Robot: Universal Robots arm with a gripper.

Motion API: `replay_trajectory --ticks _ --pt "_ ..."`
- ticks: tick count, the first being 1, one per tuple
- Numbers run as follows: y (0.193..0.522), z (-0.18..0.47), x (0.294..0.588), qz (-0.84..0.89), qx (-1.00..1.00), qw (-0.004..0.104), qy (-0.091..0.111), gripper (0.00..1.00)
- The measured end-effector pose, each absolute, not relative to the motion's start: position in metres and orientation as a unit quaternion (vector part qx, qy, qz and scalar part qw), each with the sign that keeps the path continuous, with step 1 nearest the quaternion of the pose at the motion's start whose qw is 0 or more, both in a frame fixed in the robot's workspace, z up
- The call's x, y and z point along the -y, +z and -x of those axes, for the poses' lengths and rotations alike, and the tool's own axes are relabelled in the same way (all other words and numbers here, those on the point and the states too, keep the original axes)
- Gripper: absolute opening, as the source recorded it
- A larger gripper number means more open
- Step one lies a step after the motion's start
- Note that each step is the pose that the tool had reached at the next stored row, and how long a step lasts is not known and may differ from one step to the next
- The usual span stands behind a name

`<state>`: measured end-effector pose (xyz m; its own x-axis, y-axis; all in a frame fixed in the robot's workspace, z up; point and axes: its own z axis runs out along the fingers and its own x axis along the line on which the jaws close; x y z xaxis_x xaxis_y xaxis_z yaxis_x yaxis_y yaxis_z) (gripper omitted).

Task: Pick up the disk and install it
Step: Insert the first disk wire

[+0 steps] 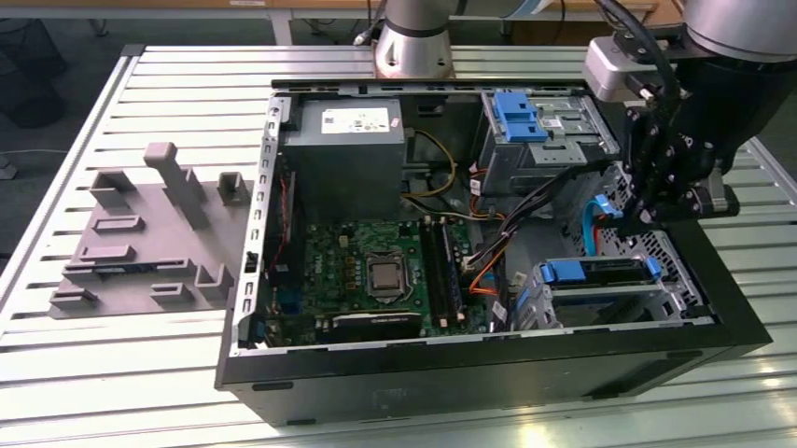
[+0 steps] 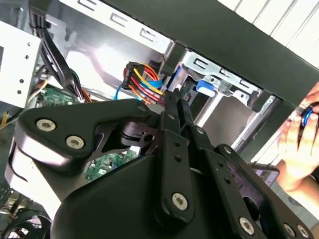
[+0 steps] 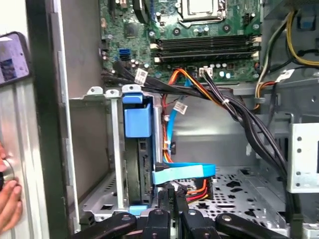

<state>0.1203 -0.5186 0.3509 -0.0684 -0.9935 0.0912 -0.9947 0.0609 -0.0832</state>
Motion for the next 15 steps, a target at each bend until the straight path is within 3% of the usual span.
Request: replay_trajectory --ticks 2,4,15 --pt "0.3511 -0.1212 0.5185 -0.681 0.729 0.019 0.06 0.16" --pt "0.3508 -0.1221 0.5187 -0.681 0.73 0.025 0.056 0.16" --pt "0.3482 -0.124 0.5223 -0.681 0.73 0.025 0.052 0.16"
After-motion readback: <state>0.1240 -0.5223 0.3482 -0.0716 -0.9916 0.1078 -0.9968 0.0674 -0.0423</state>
